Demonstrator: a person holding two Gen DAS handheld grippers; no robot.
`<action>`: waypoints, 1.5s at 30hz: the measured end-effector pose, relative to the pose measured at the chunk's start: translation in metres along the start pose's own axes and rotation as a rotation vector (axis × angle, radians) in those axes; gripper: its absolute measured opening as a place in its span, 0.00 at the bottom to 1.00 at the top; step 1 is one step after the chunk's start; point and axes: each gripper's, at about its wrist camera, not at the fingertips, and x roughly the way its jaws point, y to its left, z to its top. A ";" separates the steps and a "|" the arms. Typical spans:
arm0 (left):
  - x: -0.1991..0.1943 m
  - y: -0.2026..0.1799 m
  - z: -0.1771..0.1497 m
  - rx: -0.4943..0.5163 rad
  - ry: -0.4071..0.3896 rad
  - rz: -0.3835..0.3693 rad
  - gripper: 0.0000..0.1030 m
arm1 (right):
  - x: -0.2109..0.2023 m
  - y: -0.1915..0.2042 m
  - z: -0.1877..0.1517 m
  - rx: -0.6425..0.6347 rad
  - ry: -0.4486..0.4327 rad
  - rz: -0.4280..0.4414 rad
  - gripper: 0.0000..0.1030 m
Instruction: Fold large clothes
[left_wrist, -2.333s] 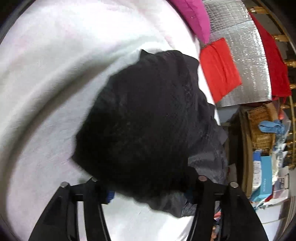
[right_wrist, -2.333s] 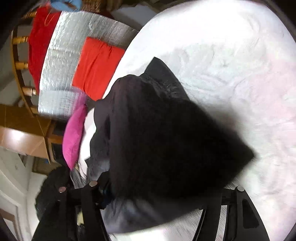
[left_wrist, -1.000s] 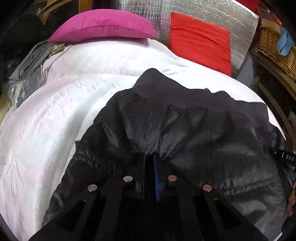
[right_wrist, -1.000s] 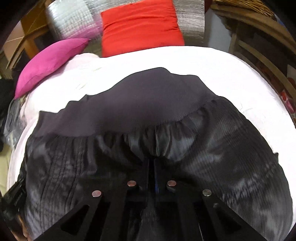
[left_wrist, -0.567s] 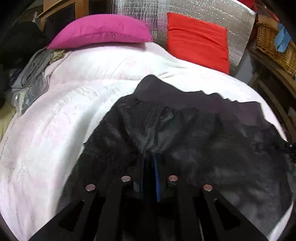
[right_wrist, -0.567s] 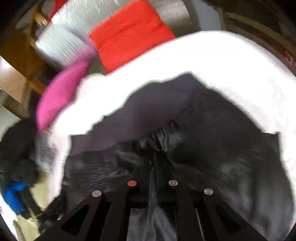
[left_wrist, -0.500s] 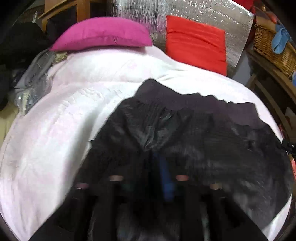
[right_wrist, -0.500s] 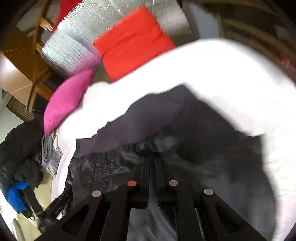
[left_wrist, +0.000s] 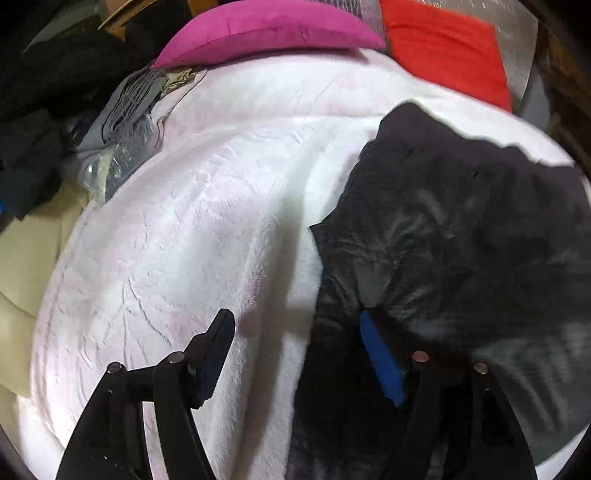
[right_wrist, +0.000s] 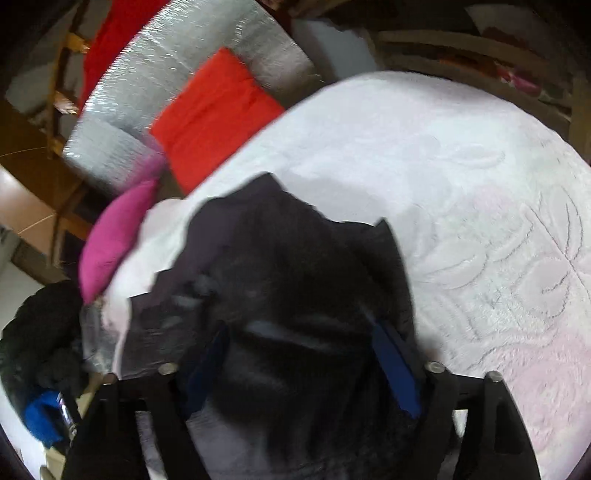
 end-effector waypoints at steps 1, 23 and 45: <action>0.000 0.000 0.001 0.009 -0.003 0.000 0.72 | 0.002 -0.006 0.006 0.027 0.004 -0.029 0.53; 0.033 0.045 0.020 -0.247 0.241 -0.727 0.83 | 0.001 -0.090 0.045 0.163 0.207 0.271 0.79; 0.036 -0.031 0.022 -0.079 0.228 -1.019 0.91 | 0.086 0.008 0.018 -0.079 0.390 0.429 1.00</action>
